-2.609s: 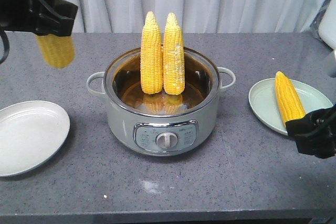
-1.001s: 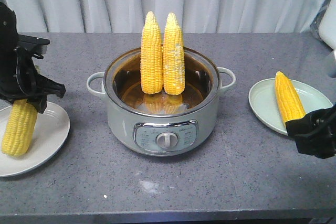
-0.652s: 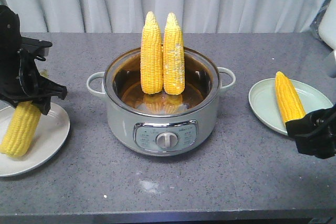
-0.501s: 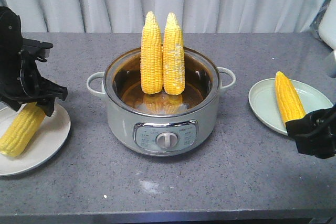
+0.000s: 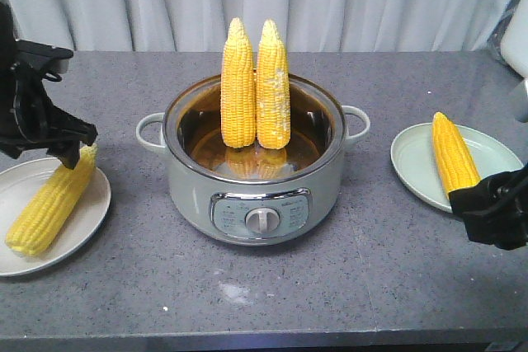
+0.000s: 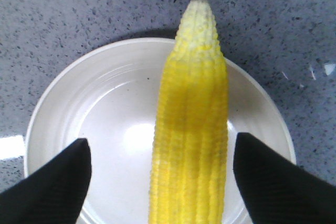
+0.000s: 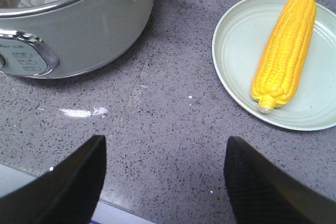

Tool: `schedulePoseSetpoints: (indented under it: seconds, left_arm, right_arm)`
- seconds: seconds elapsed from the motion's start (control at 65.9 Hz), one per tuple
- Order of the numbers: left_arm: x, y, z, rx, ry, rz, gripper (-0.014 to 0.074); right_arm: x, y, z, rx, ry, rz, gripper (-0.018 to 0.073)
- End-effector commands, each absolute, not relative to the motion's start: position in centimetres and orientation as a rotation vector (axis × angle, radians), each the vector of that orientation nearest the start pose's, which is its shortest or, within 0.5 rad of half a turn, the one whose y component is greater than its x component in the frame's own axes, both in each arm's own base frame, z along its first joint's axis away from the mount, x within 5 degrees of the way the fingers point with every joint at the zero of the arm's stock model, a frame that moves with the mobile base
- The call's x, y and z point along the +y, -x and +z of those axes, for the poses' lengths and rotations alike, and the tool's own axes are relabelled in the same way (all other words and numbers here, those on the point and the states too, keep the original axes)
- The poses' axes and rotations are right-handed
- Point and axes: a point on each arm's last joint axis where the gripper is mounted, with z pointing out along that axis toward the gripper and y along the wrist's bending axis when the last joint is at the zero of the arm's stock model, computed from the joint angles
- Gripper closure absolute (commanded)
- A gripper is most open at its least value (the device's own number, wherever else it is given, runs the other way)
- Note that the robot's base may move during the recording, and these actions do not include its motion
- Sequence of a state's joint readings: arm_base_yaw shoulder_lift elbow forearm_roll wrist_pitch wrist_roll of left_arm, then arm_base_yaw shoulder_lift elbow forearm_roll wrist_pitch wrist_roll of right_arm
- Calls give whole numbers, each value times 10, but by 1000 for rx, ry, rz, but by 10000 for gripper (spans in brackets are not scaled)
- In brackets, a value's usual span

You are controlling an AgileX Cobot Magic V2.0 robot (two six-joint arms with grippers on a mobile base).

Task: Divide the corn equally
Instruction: 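Withdraw the left gripper from the white plate, then move the right gripper over the pot to the cob farther from the robot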

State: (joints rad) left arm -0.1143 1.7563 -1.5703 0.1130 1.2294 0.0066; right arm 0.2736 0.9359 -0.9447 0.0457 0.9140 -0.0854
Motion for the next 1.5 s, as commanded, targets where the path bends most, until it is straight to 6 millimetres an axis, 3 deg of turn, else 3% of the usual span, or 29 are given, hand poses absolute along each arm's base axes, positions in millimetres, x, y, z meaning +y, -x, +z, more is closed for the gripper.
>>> schedulePoseSetpoints:
  seconds: [0.0,0.182,0.379,0.637,0.743,1.001,1.183,1.335,1.487]
  left_arm:
    - [-29,-348,345,2729,-202,129,52]
    - [-30,-331,378,2585,-198,87,52]
    - [-39,-305,414,2416,-317,-53,52]
    - [-46,-277,440,2290,-366,-174,52]
    - [-45,-266,436,2252,-354,-190,52]
    - [-47,-227,405,2155,-396,-248,52]
    - [-49,-201,380,2156,-413,-324,52]
    - [-48,-192,372,2142,-400,-323,52]
    - [-48,-191,373,2138,-400,-322,52]
  right_arm:
    - [51,-167,367,2266,402,150,83]
    - [51,-167,367,2266,402,152,83]
    - [51,-167,367,2266,402,152,83]
    - [51,-167,367,2266,402,152,83]
    - [51,-167,367,2268,393,157,83]
    - [51,-167,367,2261,368,171,80]
    - [51,-169,369,2241,364,176,11]
    - [53,-173,373,2179,353,184,-52]
    - [57,-185,379,2165,358,189,-49]
